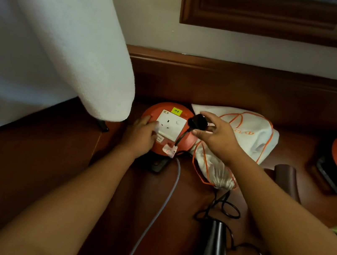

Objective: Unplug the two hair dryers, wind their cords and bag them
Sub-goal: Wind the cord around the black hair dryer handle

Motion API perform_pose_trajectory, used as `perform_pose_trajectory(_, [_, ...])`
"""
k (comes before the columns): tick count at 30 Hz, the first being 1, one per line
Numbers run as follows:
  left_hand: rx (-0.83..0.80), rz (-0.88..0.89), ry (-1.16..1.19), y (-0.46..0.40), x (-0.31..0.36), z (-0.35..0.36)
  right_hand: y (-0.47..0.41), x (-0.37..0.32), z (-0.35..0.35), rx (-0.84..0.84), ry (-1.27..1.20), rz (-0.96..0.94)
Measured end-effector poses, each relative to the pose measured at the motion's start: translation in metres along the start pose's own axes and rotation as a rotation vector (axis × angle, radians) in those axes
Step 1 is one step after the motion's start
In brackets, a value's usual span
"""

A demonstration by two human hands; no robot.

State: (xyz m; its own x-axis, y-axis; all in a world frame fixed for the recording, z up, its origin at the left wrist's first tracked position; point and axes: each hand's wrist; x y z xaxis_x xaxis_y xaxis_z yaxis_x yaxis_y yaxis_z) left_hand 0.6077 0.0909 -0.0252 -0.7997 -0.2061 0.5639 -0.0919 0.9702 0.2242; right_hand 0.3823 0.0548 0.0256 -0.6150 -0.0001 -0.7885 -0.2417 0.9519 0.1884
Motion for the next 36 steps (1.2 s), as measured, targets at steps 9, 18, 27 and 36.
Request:
perform_pose_trajectory(9, [0.048,-0.123,0.716,0.113,0.059,0.053,0.101,0.041,-0.002,-0.199,0.397,-0.105])
perform_pose_trajectory(18, [-0.063,-0.318,0.812,0.196,0.091,0.116,0.157,0.072,0.013,-0.303,0.269,-0.044])
perform_pose_trajectory(27, [0.031,-0.430,0.724,0.222,0.100,0.137,0.213,0.113,-0.014,-0.038,0.188,-0.111])
perform_pose_trajectory(36, [0.118,-0.410,0.655,0.252,0.112,0.139,0.285,0.171,-0.040,-0.414,0.477,-0.026])
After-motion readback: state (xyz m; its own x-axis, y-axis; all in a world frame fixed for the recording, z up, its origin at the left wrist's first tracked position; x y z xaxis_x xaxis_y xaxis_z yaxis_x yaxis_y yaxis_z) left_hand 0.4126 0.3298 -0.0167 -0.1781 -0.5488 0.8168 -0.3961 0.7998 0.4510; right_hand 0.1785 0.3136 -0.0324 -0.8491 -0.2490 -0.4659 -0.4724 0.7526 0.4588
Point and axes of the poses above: each hand's wrist, its own y-axis away from the middle knuckle, its own z-axis out of the palm, x = y × z, and after that the axes turned 14 degrees about y, right-handed
